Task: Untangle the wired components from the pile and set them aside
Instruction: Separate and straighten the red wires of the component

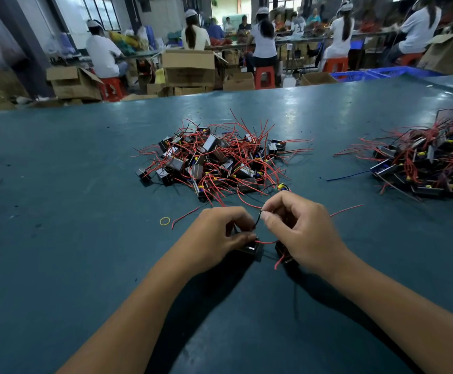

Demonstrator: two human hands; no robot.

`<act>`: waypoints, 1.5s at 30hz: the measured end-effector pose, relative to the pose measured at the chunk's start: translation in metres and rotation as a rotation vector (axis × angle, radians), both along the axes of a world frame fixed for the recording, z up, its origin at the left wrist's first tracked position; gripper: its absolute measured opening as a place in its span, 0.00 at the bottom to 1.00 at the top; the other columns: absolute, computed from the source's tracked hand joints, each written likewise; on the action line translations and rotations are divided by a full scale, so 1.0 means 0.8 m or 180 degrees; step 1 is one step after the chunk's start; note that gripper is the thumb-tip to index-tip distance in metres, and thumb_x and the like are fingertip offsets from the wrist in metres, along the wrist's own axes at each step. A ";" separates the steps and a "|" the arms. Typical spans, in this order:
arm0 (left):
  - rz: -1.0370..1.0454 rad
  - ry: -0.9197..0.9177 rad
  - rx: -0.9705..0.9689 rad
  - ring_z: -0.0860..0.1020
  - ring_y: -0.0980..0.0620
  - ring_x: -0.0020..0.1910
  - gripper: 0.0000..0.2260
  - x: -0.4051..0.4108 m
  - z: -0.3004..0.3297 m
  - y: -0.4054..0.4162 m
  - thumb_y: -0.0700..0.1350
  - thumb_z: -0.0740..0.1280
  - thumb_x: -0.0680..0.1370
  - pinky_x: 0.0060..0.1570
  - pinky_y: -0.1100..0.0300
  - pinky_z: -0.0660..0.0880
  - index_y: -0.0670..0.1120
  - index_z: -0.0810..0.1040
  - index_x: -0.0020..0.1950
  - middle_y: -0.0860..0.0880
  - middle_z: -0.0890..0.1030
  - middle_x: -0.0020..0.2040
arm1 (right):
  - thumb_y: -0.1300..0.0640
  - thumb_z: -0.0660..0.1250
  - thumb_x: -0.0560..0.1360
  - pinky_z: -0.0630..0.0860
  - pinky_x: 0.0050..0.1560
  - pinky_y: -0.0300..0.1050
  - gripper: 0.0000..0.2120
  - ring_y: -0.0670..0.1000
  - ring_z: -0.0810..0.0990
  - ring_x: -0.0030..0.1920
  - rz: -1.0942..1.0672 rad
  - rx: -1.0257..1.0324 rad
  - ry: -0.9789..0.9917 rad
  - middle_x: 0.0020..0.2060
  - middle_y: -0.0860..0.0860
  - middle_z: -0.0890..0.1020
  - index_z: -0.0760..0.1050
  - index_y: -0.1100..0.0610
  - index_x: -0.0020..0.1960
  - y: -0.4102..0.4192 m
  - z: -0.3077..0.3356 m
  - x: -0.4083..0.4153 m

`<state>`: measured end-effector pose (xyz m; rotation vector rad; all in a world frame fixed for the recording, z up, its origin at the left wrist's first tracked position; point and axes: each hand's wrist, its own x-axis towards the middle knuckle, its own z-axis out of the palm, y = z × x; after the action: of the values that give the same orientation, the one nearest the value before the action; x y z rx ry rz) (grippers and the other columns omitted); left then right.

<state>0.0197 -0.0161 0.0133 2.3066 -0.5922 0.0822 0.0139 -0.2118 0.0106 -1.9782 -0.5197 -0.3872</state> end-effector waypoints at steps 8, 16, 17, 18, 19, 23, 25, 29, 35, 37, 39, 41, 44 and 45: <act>0.0501 -0.0147 0.0221 0.72 0.63 0.30 0.05 0.005 0.000 0.020 0.46 0.75 0.75 0.29 0.71 0.65 0.53 0.80 0.44 0.72 0.75 0.34 | 0.57 0.71 0.76 0.71 0.34 0.34 0.05 0.41 0.75 0.31 -0.0172 -0.0004 0.0229 0.32 0.43 0.80 0.79 0.51 0.42 -0.009 0.000 0.012; -0.0020 -0.0522 0.0015 0.71 0.59 0.34 0.08 -0.004 0.015 0.013 0.47 0.76 0.75 0.37 0.73 0.66 0.56 0.81 0.49 0.60 0.78 0.47 | 0.68 0.60 0.76 0.78 0.47 0.39 0.15 0.48 0.82 0.42 0.0095 0.0140 -0.0254 0.41 0.46 0.84 0.79 0.51 0.47 -0.041 0.039 0.014; -0.0036 -0.0525 0.0037 0.71 0.59 0.35 0.08 -0.005 0.012 0.008 0.47 0.75 0.75 0.37 0.73 0.66 0.56 0.81 0.51 0.61 0.78 0.47 | 0.69 0.59 0.74 0.78 0.46 0.41 0.15 0.50 0.82 0.40 0.0266 0.0155 -0.0335 0.39 0.48 0.83 0.79 0.53 0.45 -0.044 0.045 0.010; -0.0034 -0.0518 0.0061 0.72 0.60 0.35 0.08 -0.005 0.009 0.003 0.48 0.75 0.75 0.37 0.74 0.65 0.54 0.81 0.53 0.61 0.78 0.46 | 0.69 0.60 0.73 0.79 0.44 0.42 0.14 0.50 0.82 0.39 0.0450 0.0127 -0.0360 0.38 0.49 0.83 0.80 0.55 0.44 -0.046 0.050 0.006; -0.0034 -0.0501 0.0081 0.72 0.61 0.35 0.08 -0.006 0.005 -0.003 0.48 0.75 0.75 0.37 0.74 0.65 0.52 0.82 0.54 0.62 0.78 0.46 | 0.69 0.61 0.72 0.79 0.44 0.42 0.12 0.50 0.83 0.39 0.0607 0.0032 -0.0377 0.37 0.49 0.83 0.80 0.56 0.43 -0.047 0.053 0.001; -0.0065 -0.0478 0.0169 0.75 0.69 0.42 0.10 -0.006 0.000 -0.018 0.47 0.74 0.76 0.43 0.68 0.70 0.52 0.82 0.57 0.61 0.80 0.47 | 0.62 0.68 0.73 0.78 0.45 0.37 0.06 0.45 0.83 0.41 0.0990 -0.0934 -0.0701 0.40 0.45 0.84 0.82 0.56 0.47 -0.037 0.048 -0.013; -0.0007 -0.0450 0.0171 0.79 0.61 0.47 0.11 -0.006 -0.001 -0.019 0.44 0.74 0.75 0.47 0.56 0.76 0.54 0.81 0.56 0.58 0.83 0.49 | 0.58 0.72 0.73 0.76 0.48 0.39 0.07 0.45 0.82 0.44 0.1161 -0.1413 -0.0791 0.44 0.45 0.84 0.82 0.55 0.51 -0.030 0.040 -0.013; 0.0119 -0.0503 0.0120 0.76 0.56 0.41 0.05 -0.005 -0.004 -0.017 0.42 0.71 0.78 0.45 0.55 0.75 0.49 0.84 0.53 0.57 0.78 0.42 | 0.57 0.74 0.74 0.76 0.48 0.44 0.07 0.48 0.81 0.45 0.1212 -0.1841 -0.0940 0.44 0.47 0.83 0.82 0.56 0.51 -0.028 0.030 -0.005; 0.0361 0.0065 -0.0671 0.78 0.53 0.31 0.06 -0.006 0.003 -0.015 0.45 0.69 0.80 0.36 0.58 0.75 0.47 0.83 0.44 0.48 0.81 0.35 | 0.56 0.70 0.76 0.73 0.44 0.39 0.03 0.44 0.76 0.40 0.1192 -0.1874 -0.0807 0.40 0.44 0.80 0.79 0.55 0.46 -0.021 0.021 -0.001; 0.0437 0.0369 -0.1020 0.78 0.52 0.30 0.07 -0.005 0.004 -0.014 0.42 0.68 0.80 0.35 0.56 0.77 0.44 0.82 0.43 0.43 0.81 0.35 | 0.56 0.68 0.77 0.73 0.42 0.41 0.02 0.43 0.75 0.38 0.1054 -0.1653 -0.0543 0.38 0.41 0.79 0.75 0.52 0.47 -0.019 0.015 0.000; 0.0383 0.0593 -0.1163 0.78 0.52 0.32 0.08 -0.005 0.006 -0.010 0.40 0.68 0.80 0.34 0.59 0.77 0.41 0.82 0.42 0.42 0.80 0.34 | 0.57 0.67 0.79 0.73 0.39 0.45 0.05 0.46 0.75 0.35 0.0929 -0.1358 -0.0229 0.35 0.44 0.78 0.72 0.49 0.46 -0.020 0.011 0.001; 0.0225 0.0799 -0.1017 0.79 0.53 0.34 0.08 -0.005 0.009 -0.006 0.40 0.68 0.80 0.35 0.64 0.75 0.41 0.81 0.42 0.40 0.81 0.36 | 0.58 0.66 0.79 0.73 0.38 0.47 0.06 0.48 0.75 0.34 0.0789 -0.1102 -0.0053 0.35 0.48 0.78 0.72 0.48 0.47 -0.020 0.010 0.002; 0.0004 0.1081 -0.0910 0.82 0.52 0.39 0.07 -0.004 0.014 0.002 0.41 0.67 0.81 0.41 0.61 0.76 0.40 0.82 0.45 0.40 0.84 0.41 | 0.60 0.65 0.80 0.75 0.38 0.37 0.06 0.48 0.82 0.38 0.0545 -0.0562 0.0198 0.36 0.50 0.80 0.75 0.49 0.48 -0.019 0.009 0.005; -0.0058 0.1166 -0.0984 0.82 0.52 0.40 0.07 -0.005 0.015 0.006 0.41 0.67 0.81 0.42 0.61 0.77 0.40 0.82 0.47 0.41 0.85 0.42 | 0.60 0.64 0.81 0.74 0.37 0.33 0.06 0.48 0.83 0.39 0.0477 -0.0380 0.0301 0.36 0.50 0.80 0.75 0.50 0.48 -0.019 0.009 0.005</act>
<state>0.0161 -0.0117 0.0250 1.9507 -0.3811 -0.2378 0.0182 -0.2272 0.0174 -2.0454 -0.6384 -0.1716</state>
